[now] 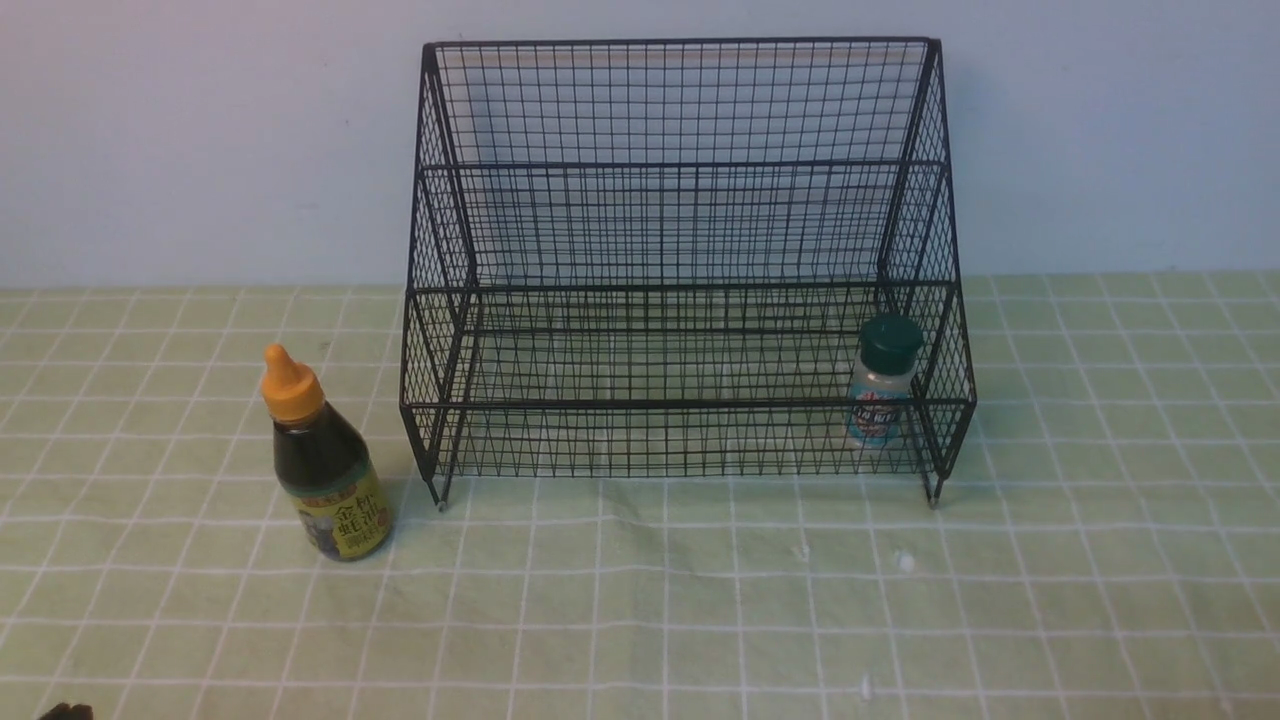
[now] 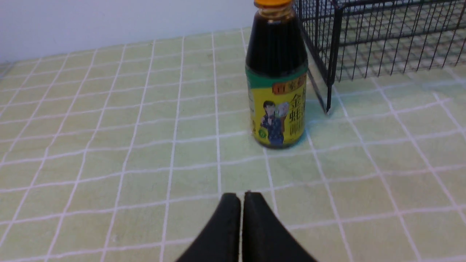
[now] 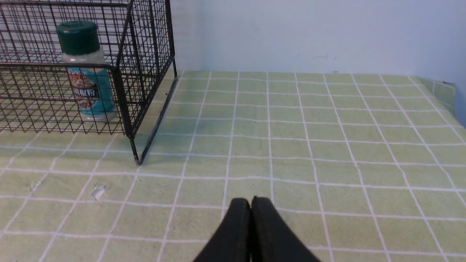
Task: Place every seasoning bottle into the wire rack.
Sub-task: Use the left arm to grab the condiment bottle closest to it
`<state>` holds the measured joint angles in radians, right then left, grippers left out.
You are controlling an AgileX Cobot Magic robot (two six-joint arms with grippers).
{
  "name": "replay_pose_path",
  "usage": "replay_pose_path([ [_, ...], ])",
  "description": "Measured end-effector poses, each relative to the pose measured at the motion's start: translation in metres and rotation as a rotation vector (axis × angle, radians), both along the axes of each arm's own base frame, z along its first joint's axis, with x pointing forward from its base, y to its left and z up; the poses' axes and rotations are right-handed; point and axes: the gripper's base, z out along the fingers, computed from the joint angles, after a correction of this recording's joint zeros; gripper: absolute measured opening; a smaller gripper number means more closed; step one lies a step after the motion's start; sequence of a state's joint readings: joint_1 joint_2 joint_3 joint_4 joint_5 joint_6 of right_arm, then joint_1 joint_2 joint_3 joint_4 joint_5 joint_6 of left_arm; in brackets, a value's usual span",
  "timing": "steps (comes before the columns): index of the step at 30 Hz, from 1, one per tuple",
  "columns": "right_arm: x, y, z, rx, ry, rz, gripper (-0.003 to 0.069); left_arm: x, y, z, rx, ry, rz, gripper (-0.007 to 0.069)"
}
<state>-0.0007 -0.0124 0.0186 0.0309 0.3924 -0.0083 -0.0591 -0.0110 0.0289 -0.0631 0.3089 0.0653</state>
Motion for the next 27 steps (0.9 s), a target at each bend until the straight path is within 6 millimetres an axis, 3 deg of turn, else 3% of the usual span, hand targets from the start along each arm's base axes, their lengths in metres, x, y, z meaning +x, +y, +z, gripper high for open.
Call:
replay_pose_path([
  [10, 0.000, 0.000, 0.000, 0.000, 0.000, 0.000, -0.0014, 0.002, 0.003, 0.032, -0.365, -0.335, 0.059, -0.0006],
  [14, 0.000, 0.000, 0.000, 0.000, 0.000, 0.000, -0.0014, -0.003, 0.011, 0.055, -0.446, -0.540, 0.099, -0.0006],
  [17, 0.000, 0.000, 0.000, 0.000, 0.000, 0.000, -0.0014, -0.016, 0.011, 0.103, -0.450, -0.672, 0.063, -0.0006],
  [18, 0.000, 0.000, 0.000, 0.000, 0.000, 0.000, -0.0014, -0.016, 0.010, 0.103, -0.446, -0.664, 0.062, -0.0006],
  [19, 0.000, 0.000, 0.000, 0.000, 0.000, 0.000, -0.0014, -0.020, 0.008, 0.129, -0.414, -0.669, 0.035, -0.0006],
  [21, 0.000, 0.000, 0.000, 0.000, 0.000, 0.000, -0.0014, -0.019, 0.004, 0.153, -0.384, -0.591, 0.004, -0.0006],
  [24, 0.000, 0.000, 0.000, 0.000, 0.000, 0.000, -0.0014, -0.003, -0.006, 0.179, -0.345, -0.321, -0.043, -0.0006],
  [27, 0.000, 0.000, 0.000, 0.000, 0.000, 0.000, -0.0014, 0.030, -0.016, 0.191, -0.295, 0.075, -0.083, -0.0006],
])
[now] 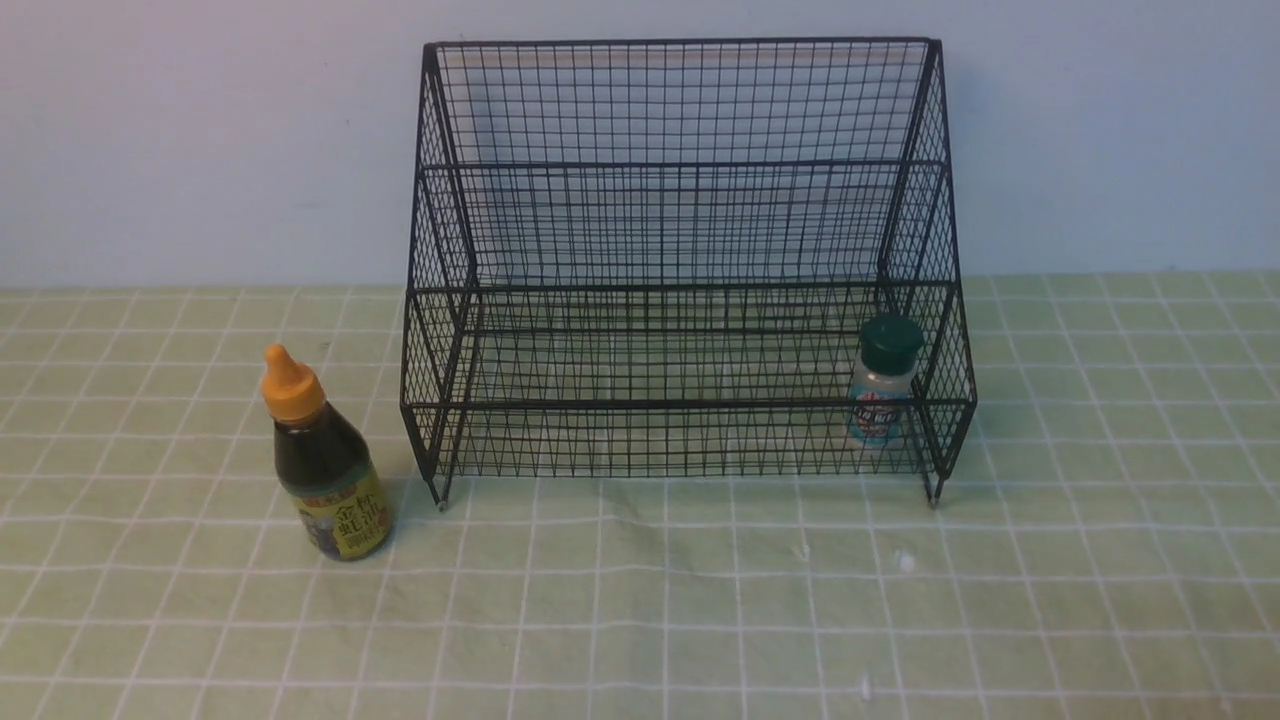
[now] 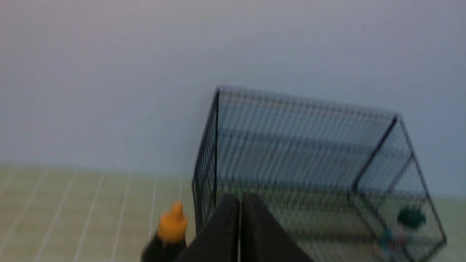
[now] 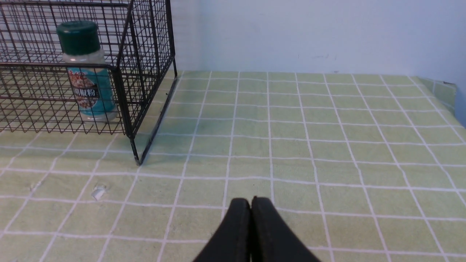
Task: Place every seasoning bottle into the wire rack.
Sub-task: Use the left arm to grab the condiment bottle closest to it
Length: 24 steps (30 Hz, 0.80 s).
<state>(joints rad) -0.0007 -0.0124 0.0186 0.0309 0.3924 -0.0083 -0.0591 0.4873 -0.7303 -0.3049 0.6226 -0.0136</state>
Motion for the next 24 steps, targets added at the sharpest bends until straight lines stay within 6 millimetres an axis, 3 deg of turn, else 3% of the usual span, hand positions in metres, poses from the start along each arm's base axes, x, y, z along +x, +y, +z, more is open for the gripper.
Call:
replay_pose_path([
  [2, 0.000, 0.000, 0.000, 0.000, 0.000, 0.000, -0.0014, 0.015, -0.003, -0.001, 0.023, 0.142, -0.030, -0.0006],
  [3, 0.000, 0.000, 0.000, 0.000, 0.000, 0.000, -0.0014, 0.034, -0.006, 0.002, 0.054, 0.274, -0.063, -0.0006],
  [4, 0.000, 0.000, 0.000, 0.000, 0.000, 0.000, -0.0014, 0.037, -0.006, 0.002, 0.055, 0.289, -0.066, -0.0006],
  [8, 0.000, 0.000, 0.000, 0.000, 0.000, 0.000, -0.0014, 0.094, -0.010, -0.007, 0.164, 0.507, -0.135, -0.0006],
  [13, 0.000, 0.000, 0.000, 0.000, 0.000, 0.000, -0.0014, 0.145, -0.008, -0.017, 0.296, 0.600, -0.167, -0.0006],
  [18, 0.000, 0.000, 0.000, 0.000, 0.000, 0.000, -0.0014, 0.179, -0.007, -0.026, 0.339, 0.629, -0.165, 0.0006],
  [22, 0.000, 0.000, 0.000, 0.000, 0.000, 0.000, -0.0014, 0.198, -0.006, -0.033, 0.369, 0.607, -0.161, 0.0072],
  [24, 0.000, 0.000, 0.000, 0.000, 0.000, 0.000, -0.0014, 0.207, -0.006, -0.040, 0.376, 0.607, -0.160, 0.0145],
])
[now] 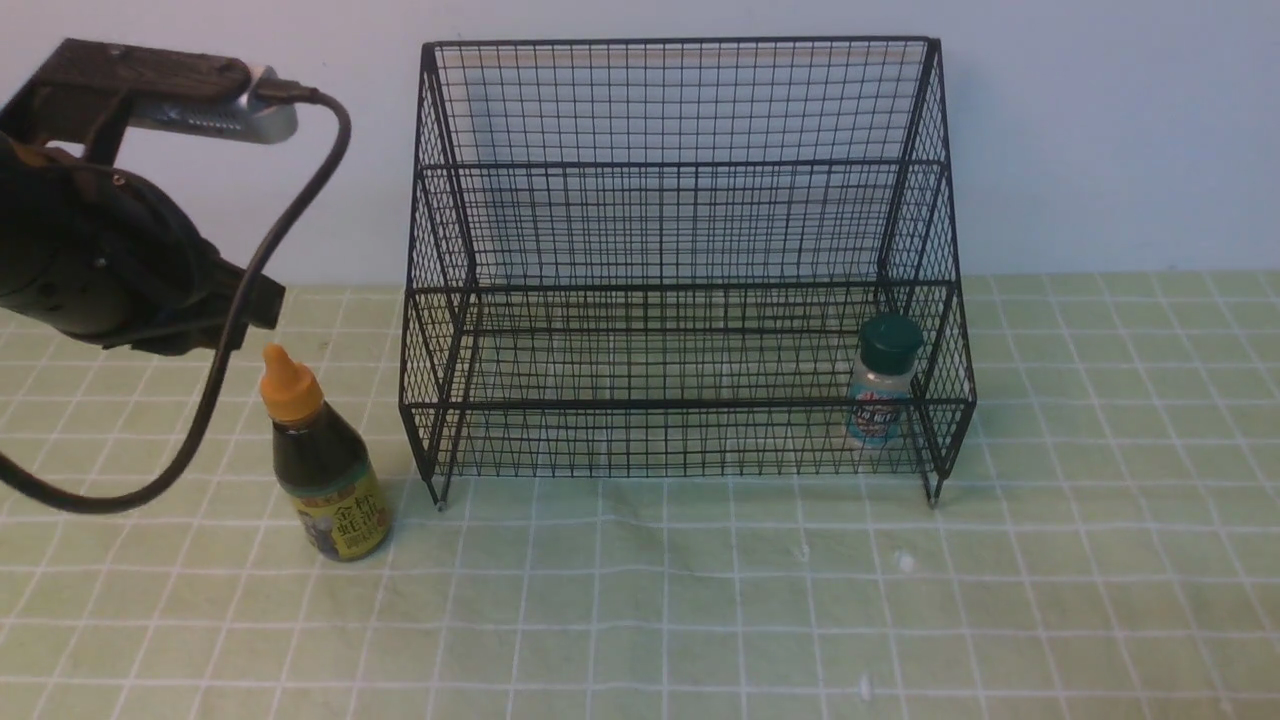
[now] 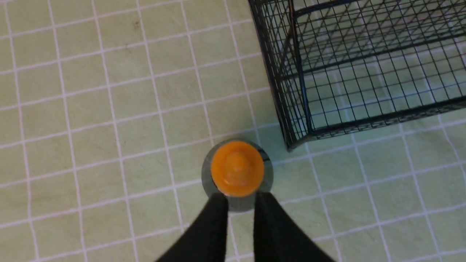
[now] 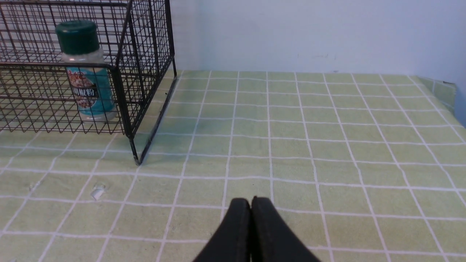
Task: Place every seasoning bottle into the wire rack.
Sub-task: Use the left arm to grab the condiment bottle closest to it, then use the left arm to put the condiment bottle back on the shelf
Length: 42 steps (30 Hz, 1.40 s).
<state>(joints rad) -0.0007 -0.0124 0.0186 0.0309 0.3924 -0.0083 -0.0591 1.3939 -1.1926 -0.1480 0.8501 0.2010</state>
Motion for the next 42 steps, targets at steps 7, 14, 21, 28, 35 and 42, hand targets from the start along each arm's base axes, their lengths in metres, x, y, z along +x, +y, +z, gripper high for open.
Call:
replay_pose_path([
  [7, 0.000, 0.000, 0.000, 0.000, 0.000, 0.000, -0.0014, 0.018, -0.001, -0.025, 0.010, 0.063, -0.002, 0.0425],
  [14, 0.000, 0.000, 0.000, 0.000, 0.000, 0.000, -0.0014, 0.036, -0.001, -0.050, 0.014, 0.100, 0.004, 0.0540],
  [21, 0.000, 0.000, 0.000, 0.001, 0.000, 0.000, -0.0014, 0.049, -0.002, -0.071, 0.016, 0.128, 0.011, 0.0522],
  [28, 0.000, 0.000, 0.000, 0.002, 0.000, 0.000, -0.0014, 0.053, -0.003, -0.076, -0.021, 0.140, 0.046, 0.0274],
  [35, 0.000, 0.000, 0.000, 0.002, 0.000, 0.000, -0.0014, 0.055, -0.002, -0.046, 0.004, 0.100, 0.035, 0.0278],
  [42, 0.000, 0.000, 0.000, 0.002, 0.000, 0.000, -0.0014, 0.053, -0.003, 0.053, -0.025, -0.110, 0.020, 0.0278],
])
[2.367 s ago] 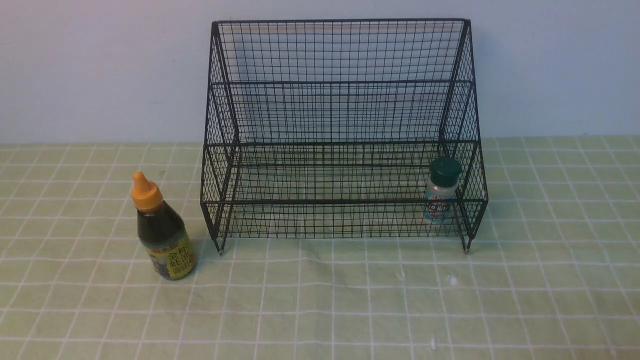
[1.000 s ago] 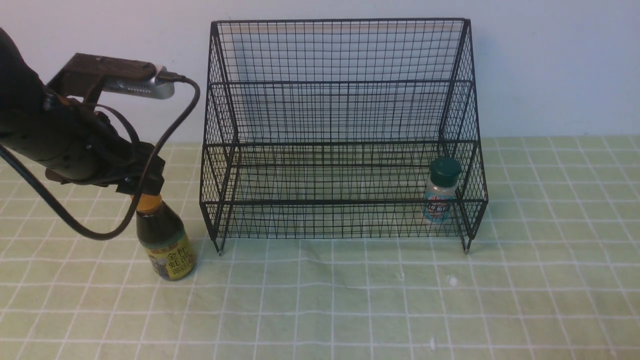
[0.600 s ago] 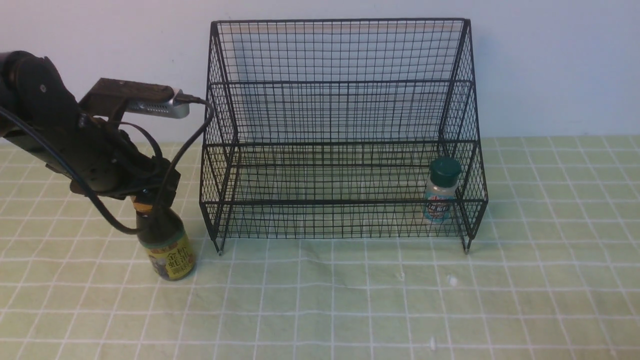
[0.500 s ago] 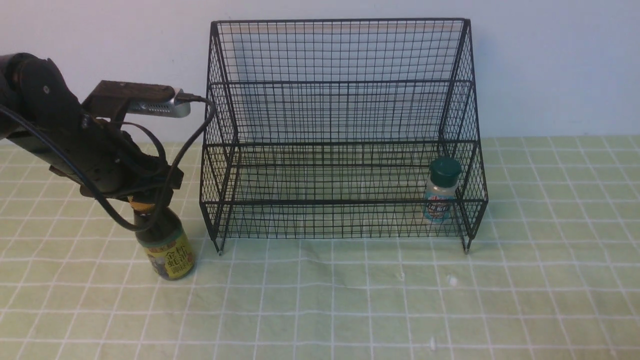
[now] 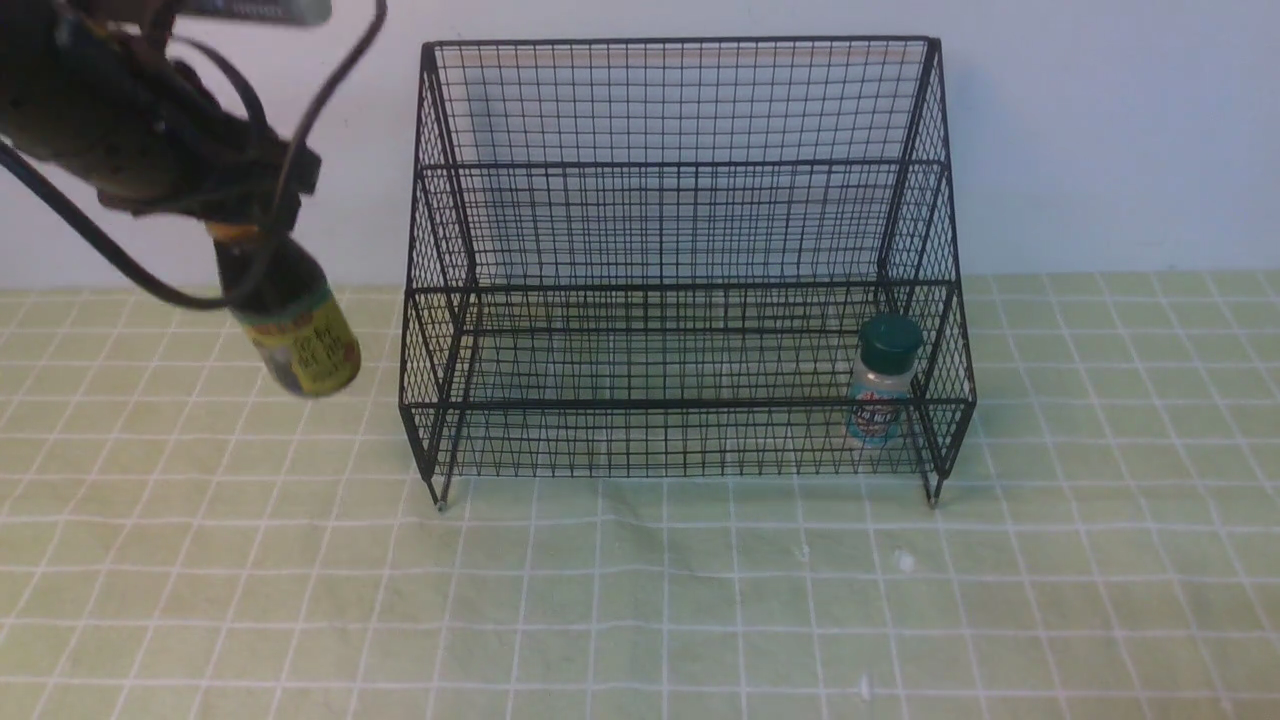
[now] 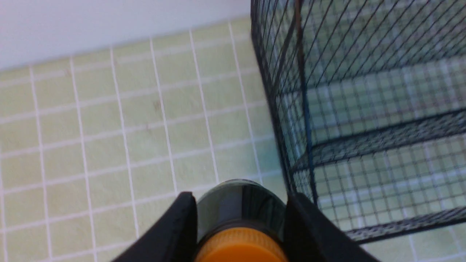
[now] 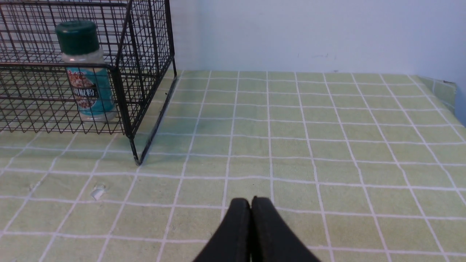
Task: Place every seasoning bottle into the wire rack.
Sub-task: Use the left arm to put the condiment bottle back on the shelf
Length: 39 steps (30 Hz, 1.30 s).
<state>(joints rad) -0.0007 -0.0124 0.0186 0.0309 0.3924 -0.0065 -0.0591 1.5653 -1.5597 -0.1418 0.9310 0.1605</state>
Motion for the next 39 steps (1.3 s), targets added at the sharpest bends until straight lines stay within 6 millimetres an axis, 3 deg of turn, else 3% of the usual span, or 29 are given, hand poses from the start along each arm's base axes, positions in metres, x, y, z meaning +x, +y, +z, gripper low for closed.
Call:
replay_pose_path([
  [4, 0.000, 0.000, 0.000, 0.000, 0.000, 0.000, -0.0014, -0.003, -0.005, 0.046, -0.028, -0.123, -0.017, 0.0278],
  [7, 0.000, 0.000, 0.000, 0.000, 0.000, 0.000, -0.0014, -0.004, -0.011, 0.066, -0.036, -0.188, -0.037, 0.0278],
  [12, 0.000, 0.000, 0.000, 0.000, 0.000, 0.000, -0.0014, 0.004, -0.033, 0.076, -0.059, -0.234, -0.096, 0.0278],
  [18, 0.000, 0.000, 0.000, 0.000, 0.000, 0.000, -0.0014, 0.025, -0.064, 0.057, -0.080, -0.234, -0.156, 0.0278],
  [23, 0.000, 0.000, 0.000, 0.000, 0.000, 0.000, -0.0014, 0.049, -0.083, 0.025, -0.079, -0.179, -0.183, 0.0278],
  [39, 0.000, 0.000, 0.000, 0.000, 0.000, 0.000, -0.0014, 0.087, -0.094, -0.047, -0.047, 0.001, -0.184, 0.0278],
])
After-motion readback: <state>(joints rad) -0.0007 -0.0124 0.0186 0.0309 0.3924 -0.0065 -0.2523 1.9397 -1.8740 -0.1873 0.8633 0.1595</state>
